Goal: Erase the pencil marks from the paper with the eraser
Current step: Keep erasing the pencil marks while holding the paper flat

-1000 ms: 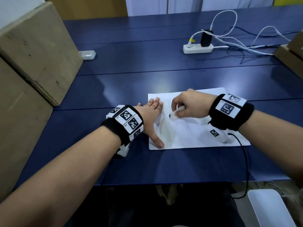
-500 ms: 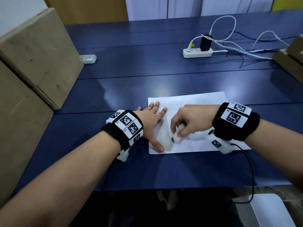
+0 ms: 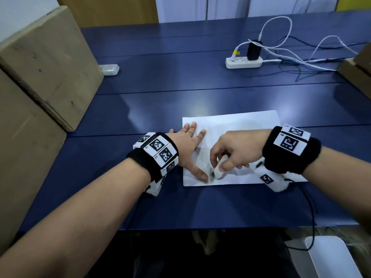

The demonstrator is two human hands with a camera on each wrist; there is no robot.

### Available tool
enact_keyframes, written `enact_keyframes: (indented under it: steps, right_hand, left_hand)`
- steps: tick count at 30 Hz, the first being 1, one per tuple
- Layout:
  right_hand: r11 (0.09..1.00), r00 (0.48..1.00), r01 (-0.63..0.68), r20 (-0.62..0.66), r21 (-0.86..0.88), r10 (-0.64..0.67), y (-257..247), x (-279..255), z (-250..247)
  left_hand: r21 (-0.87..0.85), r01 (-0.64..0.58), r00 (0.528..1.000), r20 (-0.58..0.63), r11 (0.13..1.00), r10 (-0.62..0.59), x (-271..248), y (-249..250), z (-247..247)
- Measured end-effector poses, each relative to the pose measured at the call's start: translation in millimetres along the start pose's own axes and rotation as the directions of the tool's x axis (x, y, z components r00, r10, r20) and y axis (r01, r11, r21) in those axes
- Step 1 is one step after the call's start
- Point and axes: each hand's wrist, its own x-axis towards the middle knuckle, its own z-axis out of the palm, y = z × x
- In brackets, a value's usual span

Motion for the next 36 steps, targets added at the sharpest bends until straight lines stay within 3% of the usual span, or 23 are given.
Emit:
enact_keyframes:
  steps: [3, 7, 9, 11, 13, 14, 17, 19, 21, 23, 25, 27, 30, 33, 34, 36]
  right_hand:
    - [0.999, 0.992, -0.047, -0.122, -0.024, 0.044, 5, 6, -6]
    - [0.983, 0.908, -0.182, -0.389, -0.027, 0.157, 20, 16, -17]
    - [0.989, 0.926, -0.147, -0.357, -0.032, 0.126, 18, 14, -14]
    - [0.998, 0.983, -0.046, -0.179, -0.034, 0.04, 6, 8, -7]
    - [0.999, 1.0, 0.015, 0.008, -0.03, -0.015, -5, 3, 1]
    - [0.999, 0.999, 0.022, 0.036, -0.035, -0.021, -6, 3, 2]
    - [0.997, 0.992, -0.035, -0.125, -0.062, 0.027, 3, 10, -7]
    - [0.989, 0.942, -0.136, -0.318, -0.062, 0.11, 13, 16, -15]
    - [0.982, 0.902, -0.18, -0.407, -0.052, 0.144, 20, 17, -18]
    - [0.993, 0.944, -0.107, -0.318, -0.049, 0.087, 18, 15, -13]
    - [1.0, 0.994, -0.014, -0.111, -0.028, 0.011, 7, 8, -3]
    - [1.0, 1.0, 0.012, 0.019, -0.013, -0.012, 0, 4, 3]
    - [0.998, 0.994, -0.034, -0.109, -0.048, 0.028, 6, 9, -4]
    - [0.986, 0.927, -0.16, -0.353, -0.056, 0.13, 18, 16, -15]
    - [0.983, 0.912, -0.174, -0.384, -0.05, 0.142, 20, 16, -16]
    - [0.991, 0.938, -0.127, -0.332, -0.045, 0.105, 18, 13, -13]
  left_hand:
    - [0.021, 0.006, 1.0, 0.011, 1.0, -0.007, 0, 1, -1]
    - [0.026, 0.007, 1.0, 0.001, 1.0, -0.007, -1, 2, -1]
    - [0.028, 0.009, 1.0, -0.001, 1.0, -0.009, -1, 2, -1]
    - [0.031, 0.014, 1.0, -0.003, 0.999, -0.014, -1, 3, 0]
    - [0.039, 0.019, 1.0, -0.009, 0.999, -0.019, -1, 3, 1]
    - [0.039, 0.019, 1.0, -0.006, 0.999, -0.019, -1, 3, 1]
    - [0.036, 0.013, 1.0, -0.001, 0.999, -0.013, -1, 2, 0]
    - [0.024, 0.01, 1.0, 0.003, 1.0, -0.01, -2, 2, -1]
    - [0.017, 0.01, 1.0, 0.001, 1.0, -0.01, -2, 2, -1]
    - [0.023, 0.012, 1.0, -0.002, 1.0, -0.012, -1, 2, 0]
    - [0.026, 0.018, 1.0, -0.004, 0.999, -0.018, -1, 2, 1]
    - [0.032, 0.022, 1.0, -0.005, 0.999, -0.022, 0, 3, 1]
    - [0.031, 0.018, 1.0, -0.018, 0.999, -0.018, -2, 3, -1]
    - [0.025, 0.01, 1.0, -0.028, 1.0, -0.009, -4, 3, -2]
    - [0.024, 0.007, 0.999, -0.033, 1.0, -0.007, -4, 3, -2]
    - [0.022, 0.007, 0.999, -0.042, 1.0, -0.006, -4, 2, -2]
